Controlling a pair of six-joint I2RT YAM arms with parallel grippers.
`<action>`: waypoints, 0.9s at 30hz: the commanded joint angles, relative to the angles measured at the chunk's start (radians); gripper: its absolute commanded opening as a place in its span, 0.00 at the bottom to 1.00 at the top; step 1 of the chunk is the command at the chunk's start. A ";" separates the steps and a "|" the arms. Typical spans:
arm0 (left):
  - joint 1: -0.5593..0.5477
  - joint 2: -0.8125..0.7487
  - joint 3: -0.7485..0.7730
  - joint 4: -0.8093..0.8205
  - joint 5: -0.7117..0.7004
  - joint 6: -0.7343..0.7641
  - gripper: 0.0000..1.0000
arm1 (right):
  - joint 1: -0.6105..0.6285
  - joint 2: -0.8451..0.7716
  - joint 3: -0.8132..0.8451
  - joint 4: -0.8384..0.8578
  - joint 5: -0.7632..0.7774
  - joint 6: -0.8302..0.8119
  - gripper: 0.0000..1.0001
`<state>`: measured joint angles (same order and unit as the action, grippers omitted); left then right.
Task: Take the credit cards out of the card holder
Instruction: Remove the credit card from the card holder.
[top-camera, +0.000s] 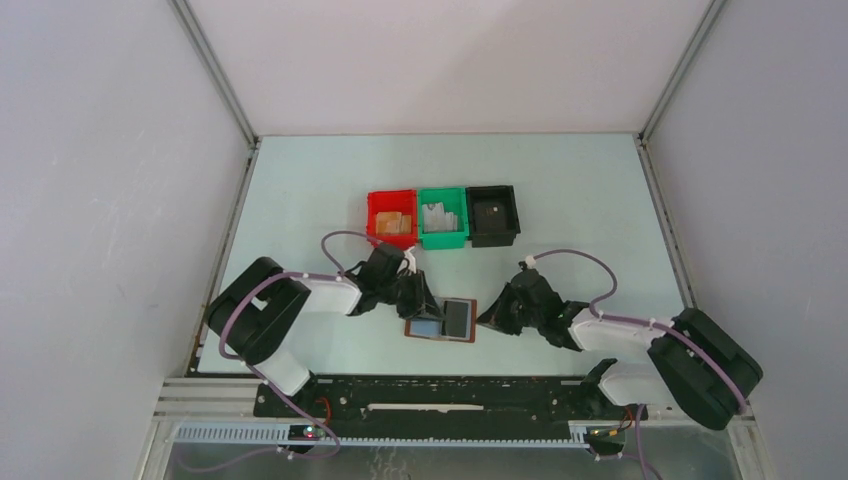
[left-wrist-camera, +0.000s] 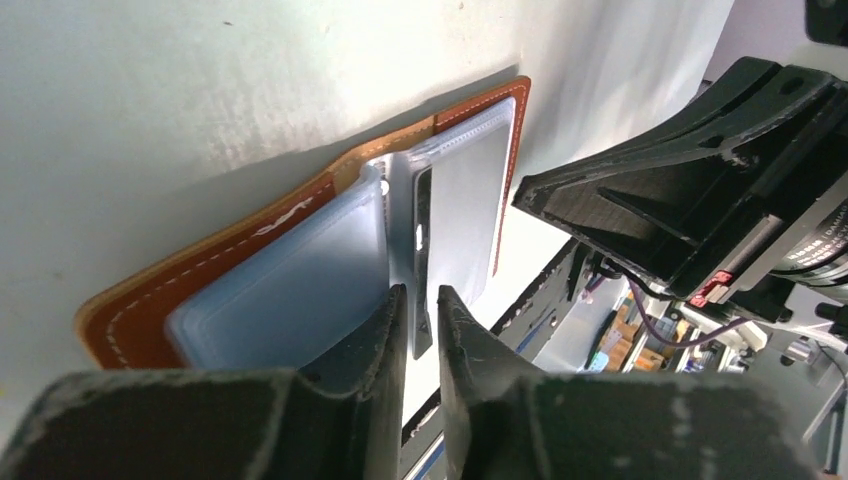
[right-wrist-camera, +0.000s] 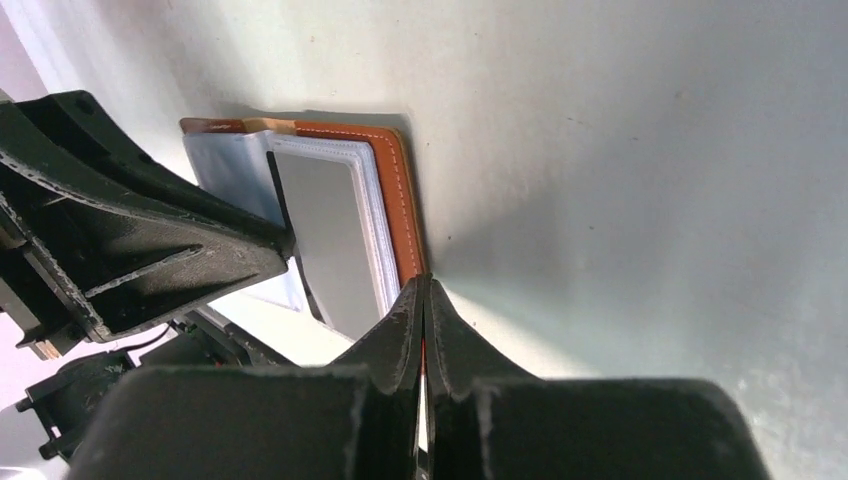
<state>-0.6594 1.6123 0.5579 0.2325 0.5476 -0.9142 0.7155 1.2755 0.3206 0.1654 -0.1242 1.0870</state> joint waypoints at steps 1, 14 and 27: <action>-0.009 -0.037 0.057 -0.059 0.011 0.047 0.27 | -0.004 -0.085 0.009 -0.074 0.049 -0.041 0.06; -0.009 -0.026 0.130 -0.150 0.012 0.136 0.41 | 0.001 -0.067 0.102 -0.068 0.031 -0.073 0.17; -0.020 -0.155 0.033 -0.107 -0.136 0.228 0.43 | 0.010 0.079 0.118 0.061 -0.069 -0.060 0.17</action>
<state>-0.6682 1.5589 0.6361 0.0704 0.4923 -0.7551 0.7162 1.3247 0.4026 0.1593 -0.1608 1.0348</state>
